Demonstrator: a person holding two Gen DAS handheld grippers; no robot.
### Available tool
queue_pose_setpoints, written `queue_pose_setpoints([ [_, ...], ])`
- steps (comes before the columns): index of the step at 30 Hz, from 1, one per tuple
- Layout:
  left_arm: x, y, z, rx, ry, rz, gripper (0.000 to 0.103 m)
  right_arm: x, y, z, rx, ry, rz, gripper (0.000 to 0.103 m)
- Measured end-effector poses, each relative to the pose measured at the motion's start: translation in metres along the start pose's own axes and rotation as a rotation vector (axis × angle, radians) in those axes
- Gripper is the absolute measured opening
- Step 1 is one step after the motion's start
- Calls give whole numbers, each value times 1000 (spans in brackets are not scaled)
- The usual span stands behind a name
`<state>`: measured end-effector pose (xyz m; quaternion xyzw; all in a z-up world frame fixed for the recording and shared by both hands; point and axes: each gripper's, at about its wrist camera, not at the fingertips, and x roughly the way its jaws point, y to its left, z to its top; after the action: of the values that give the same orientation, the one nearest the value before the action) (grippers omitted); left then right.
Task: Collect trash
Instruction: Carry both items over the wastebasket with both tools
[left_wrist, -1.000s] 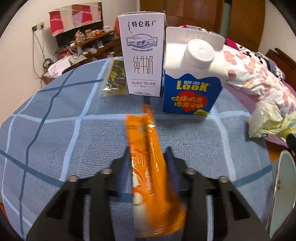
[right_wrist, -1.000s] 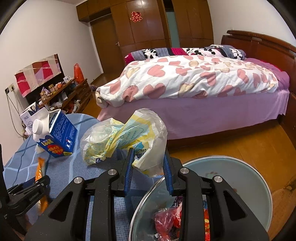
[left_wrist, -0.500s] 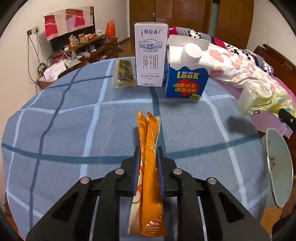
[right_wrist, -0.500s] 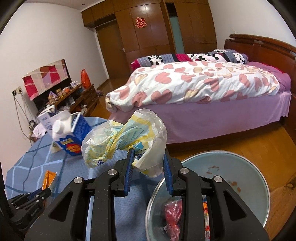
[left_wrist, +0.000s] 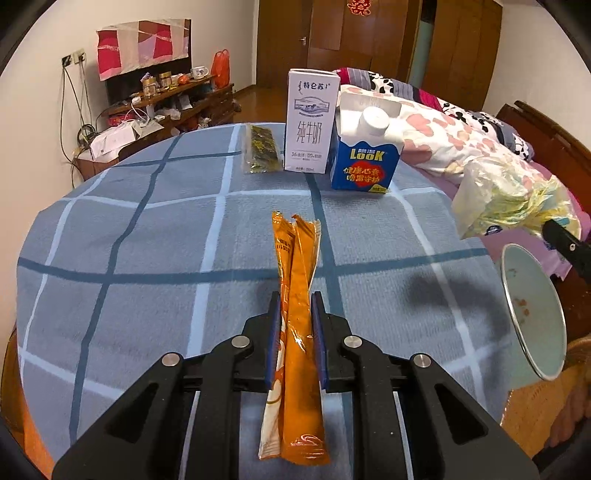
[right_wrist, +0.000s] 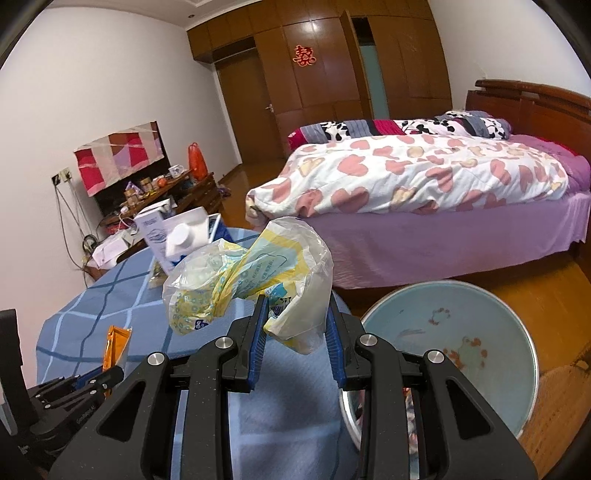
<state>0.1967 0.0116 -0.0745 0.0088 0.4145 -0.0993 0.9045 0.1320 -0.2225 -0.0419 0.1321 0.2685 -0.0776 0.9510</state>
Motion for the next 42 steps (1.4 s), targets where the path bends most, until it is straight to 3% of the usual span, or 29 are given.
queue_pose_setpoints([
  [13, -51, -7, -28, 37, -49, 8, 16, -45, 14, -33, -8, -5, 34, 30],
  [42, -96, -62, -58, 145, -89, -23, 16, -109, -17, -72, 12, -1, -18, 30],
])
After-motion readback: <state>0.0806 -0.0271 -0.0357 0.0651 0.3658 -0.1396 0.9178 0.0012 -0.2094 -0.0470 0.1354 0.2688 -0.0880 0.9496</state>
